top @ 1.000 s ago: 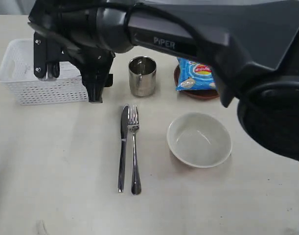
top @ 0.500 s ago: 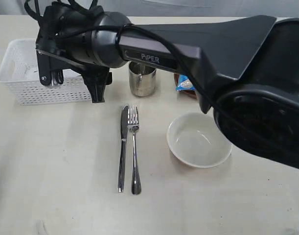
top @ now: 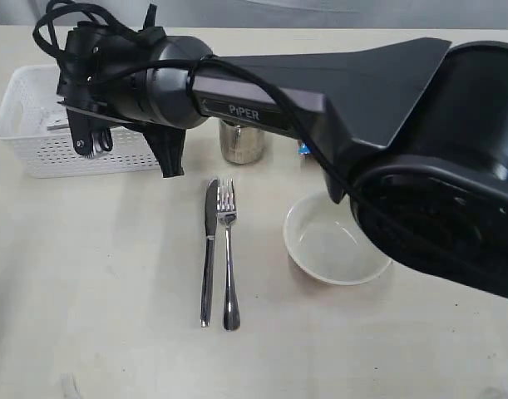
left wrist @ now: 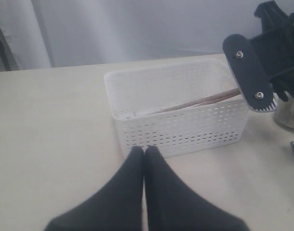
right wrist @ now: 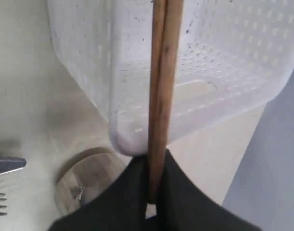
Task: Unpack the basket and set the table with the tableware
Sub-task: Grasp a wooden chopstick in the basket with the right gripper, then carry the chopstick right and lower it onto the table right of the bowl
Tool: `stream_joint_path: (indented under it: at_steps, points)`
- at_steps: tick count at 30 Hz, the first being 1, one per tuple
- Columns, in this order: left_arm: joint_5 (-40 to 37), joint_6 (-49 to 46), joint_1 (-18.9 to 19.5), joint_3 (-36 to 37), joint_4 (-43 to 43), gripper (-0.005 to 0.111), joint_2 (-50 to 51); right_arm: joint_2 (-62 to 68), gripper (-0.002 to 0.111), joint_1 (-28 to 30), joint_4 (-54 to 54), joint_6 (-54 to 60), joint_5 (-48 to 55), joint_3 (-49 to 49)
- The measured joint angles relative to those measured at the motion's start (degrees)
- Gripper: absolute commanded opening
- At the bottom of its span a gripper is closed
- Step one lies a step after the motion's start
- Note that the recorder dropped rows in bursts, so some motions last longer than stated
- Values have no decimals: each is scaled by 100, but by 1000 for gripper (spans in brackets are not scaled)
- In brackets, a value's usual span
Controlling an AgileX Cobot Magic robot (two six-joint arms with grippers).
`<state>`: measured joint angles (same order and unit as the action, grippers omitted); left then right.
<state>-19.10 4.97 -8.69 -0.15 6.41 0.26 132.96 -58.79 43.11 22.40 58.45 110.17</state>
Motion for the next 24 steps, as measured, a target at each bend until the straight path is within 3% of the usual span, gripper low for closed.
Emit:
stream_joint_path:
  at_steps: [24]
  points:
    - [0,0,0,0,0,0,0,-832,0,-73,13,0,1004,0]
